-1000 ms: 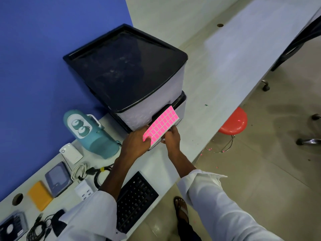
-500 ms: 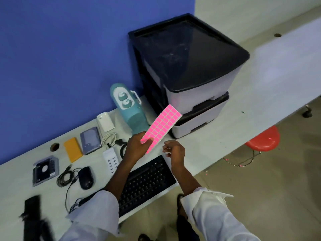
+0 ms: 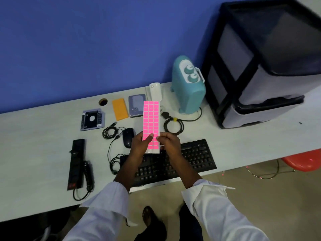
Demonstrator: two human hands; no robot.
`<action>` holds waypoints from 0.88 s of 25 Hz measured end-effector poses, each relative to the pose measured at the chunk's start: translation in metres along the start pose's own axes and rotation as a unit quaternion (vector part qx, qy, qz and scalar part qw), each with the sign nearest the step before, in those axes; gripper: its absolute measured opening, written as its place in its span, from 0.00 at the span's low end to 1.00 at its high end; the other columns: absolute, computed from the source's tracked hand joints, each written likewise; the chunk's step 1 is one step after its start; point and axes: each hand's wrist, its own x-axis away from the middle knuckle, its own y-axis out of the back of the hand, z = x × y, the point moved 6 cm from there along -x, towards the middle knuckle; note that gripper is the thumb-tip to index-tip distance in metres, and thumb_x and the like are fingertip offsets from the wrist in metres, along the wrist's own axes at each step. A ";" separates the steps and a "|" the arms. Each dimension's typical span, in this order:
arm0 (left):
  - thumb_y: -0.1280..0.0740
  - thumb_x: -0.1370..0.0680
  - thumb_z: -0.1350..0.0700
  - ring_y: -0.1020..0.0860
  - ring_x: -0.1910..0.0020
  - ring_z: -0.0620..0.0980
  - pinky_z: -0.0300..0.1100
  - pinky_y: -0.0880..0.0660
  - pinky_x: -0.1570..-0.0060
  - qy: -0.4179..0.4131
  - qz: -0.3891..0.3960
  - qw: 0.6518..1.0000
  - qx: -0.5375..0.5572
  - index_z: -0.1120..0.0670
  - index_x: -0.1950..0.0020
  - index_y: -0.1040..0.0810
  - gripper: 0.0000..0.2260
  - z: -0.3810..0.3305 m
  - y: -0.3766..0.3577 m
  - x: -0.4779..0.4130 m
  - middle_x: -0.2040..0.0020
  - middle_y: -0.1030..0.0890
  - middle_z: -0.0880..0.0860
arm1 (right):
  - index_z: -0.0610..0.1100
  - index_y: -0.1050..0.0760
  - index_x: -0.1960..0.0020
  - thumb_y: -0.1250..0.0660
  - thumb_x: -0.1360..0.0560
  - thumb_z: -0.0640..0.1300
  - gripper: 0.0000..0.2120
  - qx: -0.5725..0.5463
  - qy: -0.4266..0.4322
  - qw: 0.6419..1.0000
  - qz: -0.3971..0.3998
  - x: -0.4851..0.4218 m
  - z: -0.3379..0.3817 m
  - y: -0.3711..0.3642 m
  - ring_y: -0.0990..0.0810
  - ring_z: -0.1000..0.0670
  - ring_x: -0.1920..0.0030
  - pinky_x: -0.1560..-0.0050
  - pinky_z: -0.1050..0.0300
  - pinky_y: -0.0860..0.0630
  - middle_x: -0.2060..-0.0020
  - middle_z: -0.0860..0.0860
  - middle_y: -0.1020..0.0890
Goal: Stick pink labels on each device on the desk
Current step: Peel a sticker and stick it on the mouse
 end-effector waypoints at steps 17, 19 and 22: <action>0.28 0.26 0.69 0.19 0.47 0.55 0.40 0.19 0.61 0.060 -0.029 0.996 0.063 0.61 0.36 0.28 0.21 0.081 0.065 -0.062 0.43 0.19 0.59 | 0.38 0.18 0.47 0.28 0.26 0.38 0.08 0.048 -0.112 0.991 -0.047 -0.031 -0.061 -0.062 0.18 0.53 0.68 0.69 0.65 0.24 0.59 0.45 0.15; 0.29 0.27 0.72 0.19 0.47 0.57 0.41 0.19 0.62 0.043 -0.059 0.996 0.052 0.59 0.38 0.31 0.22 0.081 0.068 -0.067 0.43 0.20 0.61 | 0.38 0.18 0.50 0.29 0.27 0.34 0.06 0.032 -0.143 0.988 -0.042 -0.038 -0.062 -0.062 0.18 0.52 0.68 0.68 0.64 0.24 0.62 0.45 0.16; 0.29 0.27 0.72 0.19 0.48 0.59 0.43 0.18 0.61 0.036 -0.068 0.996 0.045 0.55 0.47 0.28 0.16 0.086 0.069 -0.075 0.44 0.20 0.62 | 0.39 0.18 0.57 0.31 0.28 0.31 0.06 0.020 -0.167 0.985 -0.040 -0.042 -0.063 -0.061 0.18 0.49 0.67 0.65 0.61 0.24 0.63 0.43 0.16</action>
